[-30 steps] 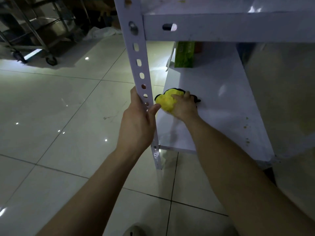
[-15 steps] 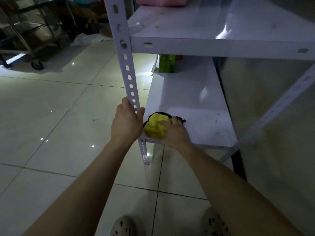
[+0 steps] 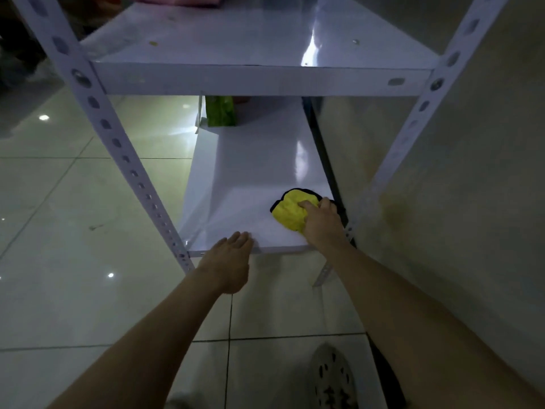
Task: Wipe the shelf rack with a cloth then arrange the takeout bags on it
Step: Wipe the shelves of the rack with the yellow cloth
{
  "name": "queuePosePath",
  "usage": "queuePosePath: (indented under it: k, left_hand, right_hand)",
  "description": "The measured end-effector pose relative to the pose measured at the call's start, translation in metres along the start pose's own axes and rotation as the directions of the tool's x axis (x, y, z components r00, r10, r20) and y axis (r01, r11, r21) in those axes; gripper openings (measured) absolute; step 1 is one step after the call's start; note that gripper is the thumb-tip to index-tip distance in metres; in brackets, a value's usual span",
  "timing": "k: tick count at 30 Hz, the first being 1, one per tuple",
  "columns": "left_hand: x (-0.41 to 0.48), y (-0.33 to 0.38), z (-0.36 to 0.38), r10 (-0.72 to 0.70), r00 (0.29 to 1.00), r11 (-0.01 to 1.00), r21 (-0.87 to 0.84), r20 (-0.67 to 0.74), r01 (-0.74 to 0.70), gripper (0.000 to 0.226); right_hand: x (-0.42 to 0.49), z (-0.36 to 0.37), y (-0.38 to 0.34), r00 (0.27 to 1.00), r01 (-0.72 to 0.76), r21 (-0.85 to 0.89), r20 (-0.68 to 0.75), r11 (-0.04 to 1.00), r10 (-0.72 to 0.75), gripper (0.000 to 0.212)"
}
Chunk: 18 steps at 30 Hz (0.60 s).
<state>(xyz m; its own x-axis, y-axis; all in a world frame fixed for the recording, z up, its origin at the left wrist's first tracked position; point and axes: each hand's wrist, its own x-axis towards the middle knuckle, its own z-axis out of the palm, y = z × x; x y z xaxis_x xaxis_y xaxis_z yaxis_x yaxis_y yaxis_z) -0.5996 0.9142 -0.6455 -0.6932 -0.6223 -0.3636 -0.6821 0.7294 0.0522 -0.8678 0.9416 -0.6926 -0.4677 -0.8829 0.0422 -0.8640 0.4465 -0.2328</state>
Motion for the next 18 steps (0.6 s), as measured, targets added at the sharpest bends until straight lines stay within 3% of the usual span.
queuePosePath:
  k: [3, 6, 11, 18]
  left_hand:
    - [-0.004, -0.011, 0.019, 0.007, 0.999, 1.000, 0.022, 0.051, -0.009, 0.085]
    - [-0.013, -0.013, 0.030, 0.021, 1.000, 1.000, 0.001, 0.016, -0.021, 0.093]
    - [-0.022, -0.003, 0.029, -0.010, 1.000, 1.000, -0.021, 0.005, 0.010, 0.103]
    - [-0.023, -0.001, 0.032, -0.016, 1.000, 1.000, -0.002, 0.023, 0.016, 0.111]
  right_hand:
    - [0.041, 0.002, 0.000, 0.998, -0.054, -0.001, -0.013, 0.999, 0.054, 0.054]
    - [0.089, 0.001, -0.007, 0.995, -0.092, -0.047, -0.030, 0.995, 0.091, 0.052]
    - [0.160, -0.003, -0.027, 0.994, -0.066, -0.110, 0.074, 0.992, 0.075, 0.074]
    - [0.139, -0.009, -0.034, 0.994, -0.008, -0.194, 0.102, 0.981, 0.028, 0.071]
